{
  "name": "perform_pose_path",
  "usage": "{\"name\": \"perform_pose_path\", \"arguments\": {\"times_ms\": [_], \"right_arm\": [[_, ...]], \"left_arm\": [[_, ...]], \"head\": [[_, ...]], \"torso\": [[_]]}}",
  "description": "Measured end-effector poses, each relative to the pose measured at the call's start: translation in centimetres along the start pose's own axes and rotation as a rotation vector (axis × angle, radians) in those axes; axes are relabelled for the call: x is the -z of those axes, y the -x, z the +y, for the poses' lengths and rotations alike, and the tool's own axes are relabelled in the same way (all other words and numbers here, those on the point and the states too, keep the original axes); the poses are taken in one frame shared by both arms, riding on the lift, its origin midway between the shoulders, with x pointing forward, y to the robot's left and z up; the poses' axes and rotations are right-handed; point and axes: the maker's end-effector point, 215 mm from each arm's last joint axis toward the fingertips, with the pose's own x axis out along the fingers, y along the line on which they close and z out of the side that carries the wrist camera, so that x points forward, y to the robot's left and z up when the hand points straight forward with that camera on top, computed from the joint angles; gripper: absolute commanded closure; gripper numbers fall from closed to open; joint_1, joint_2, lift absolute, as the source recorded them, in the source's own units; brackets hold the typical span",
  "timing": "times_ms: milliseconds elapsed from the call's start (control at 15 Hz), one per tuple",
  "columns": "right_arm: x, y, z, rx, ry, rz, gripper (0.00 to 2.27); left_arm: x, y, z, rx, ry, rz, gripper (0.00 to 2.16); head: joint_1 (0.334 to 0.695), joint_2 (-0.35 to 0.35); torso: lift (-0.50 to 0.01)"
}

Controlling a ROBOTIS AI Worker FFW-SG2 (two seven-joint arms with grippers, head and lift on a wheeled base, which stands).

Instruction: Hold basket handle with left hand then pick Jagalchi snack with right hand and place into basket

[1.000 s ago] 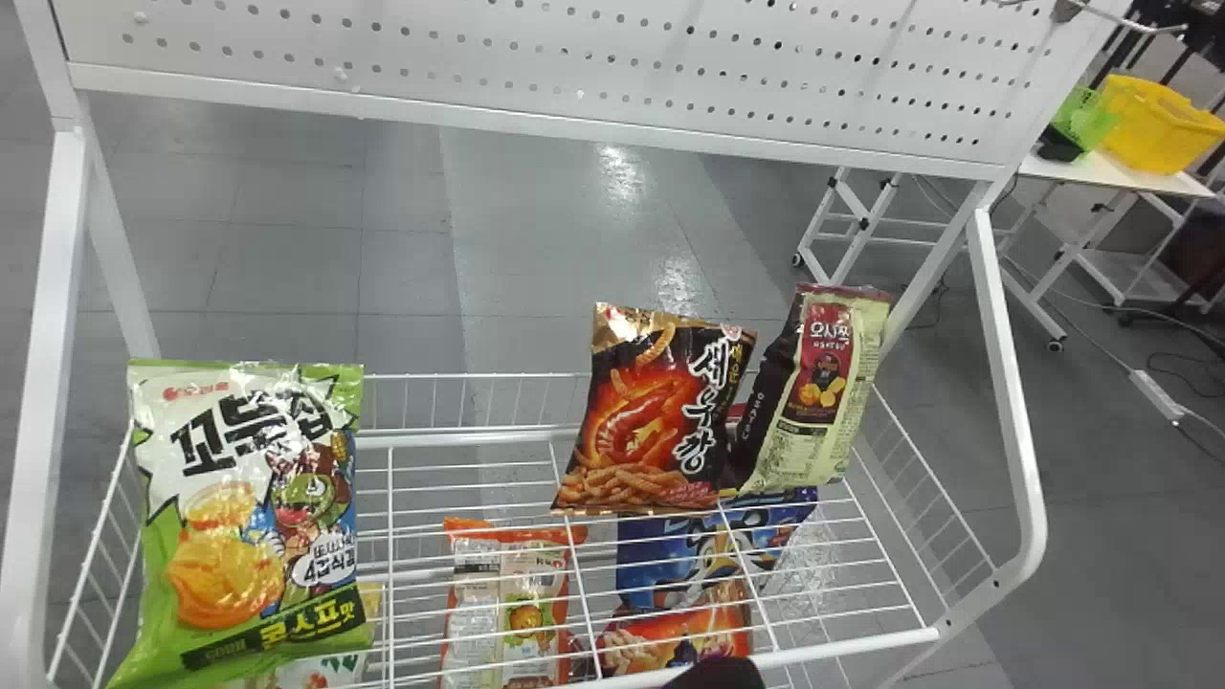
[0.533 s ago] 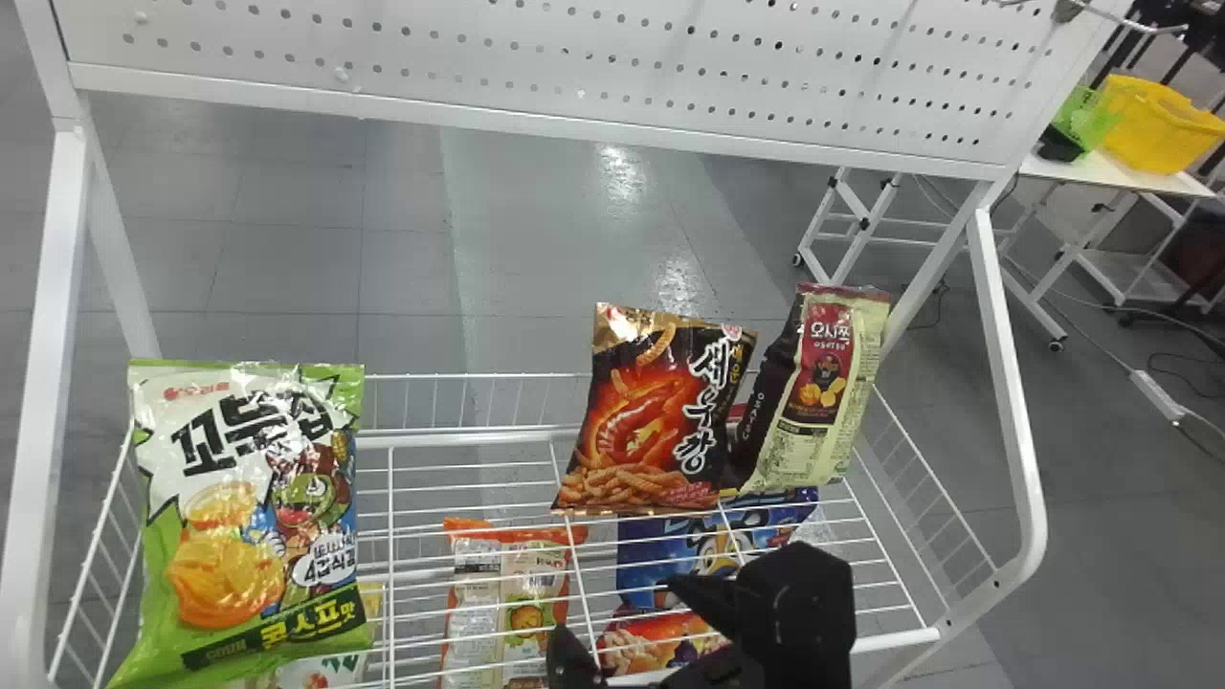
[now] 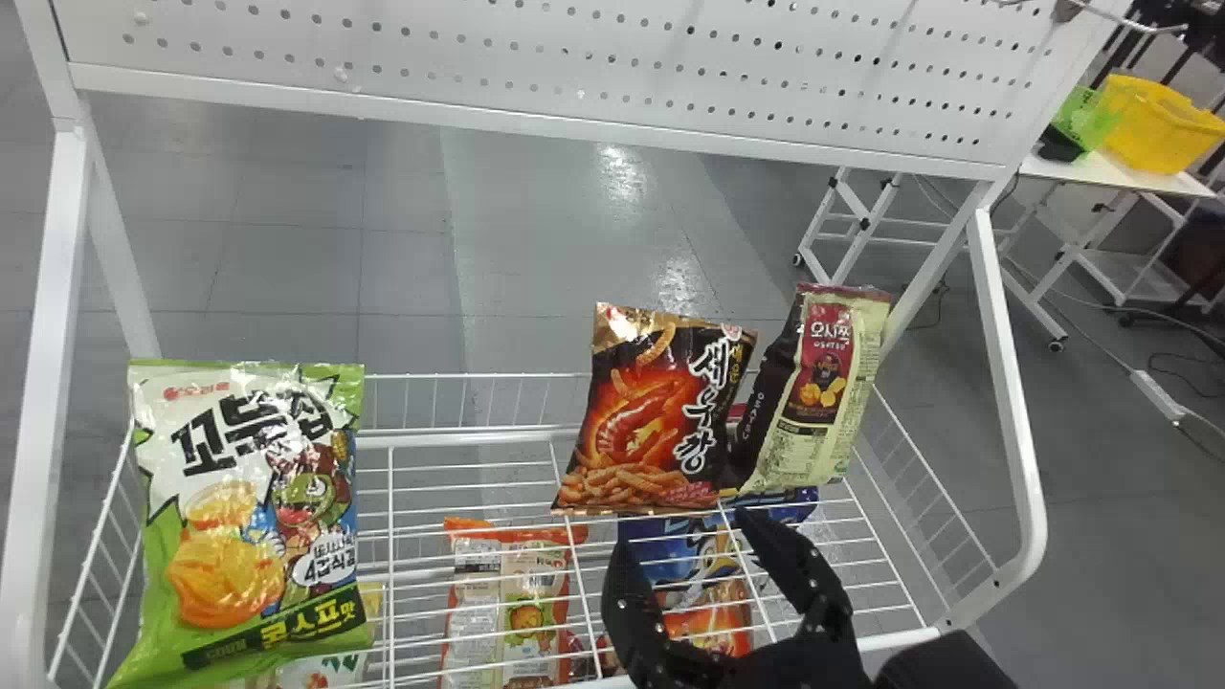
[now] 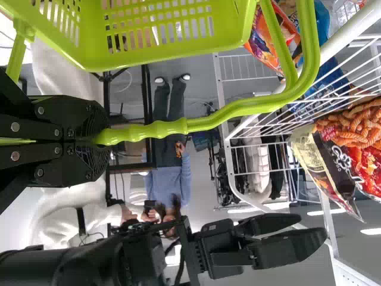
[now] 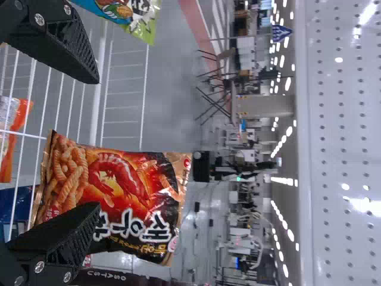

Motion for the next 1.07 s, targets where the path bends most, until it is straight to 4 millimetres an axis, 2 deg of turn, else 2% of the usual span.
{"name": "perform_pose_path", "arguments": {"times_ms": [400,667,1067], "right_arm": [[-0.8,3.0,-3.9,0.069,-0.043,-0.108,0.08],[-0.6,4.5,-3.7,0.050,-0.051,-0.137,0.08],[-0.5,5.1,-3.1,0.040,-0.060,-0.132,0.08]], "left_arm": [[-0.1,0.1,0.4,0.001,0.004,-0.006,1.40],[-0.1,0.1,0.4,0.006,0.006,-0.009,1.40],[-0.1,-0.1,0.1,0.015,0.003,-0.008,1.40]], "head": [[0.695,-0.350],[0.695,-0.350],[0.695,-0.350]], "torso": [[-0.010],[-0.010],[-0.010]]}}
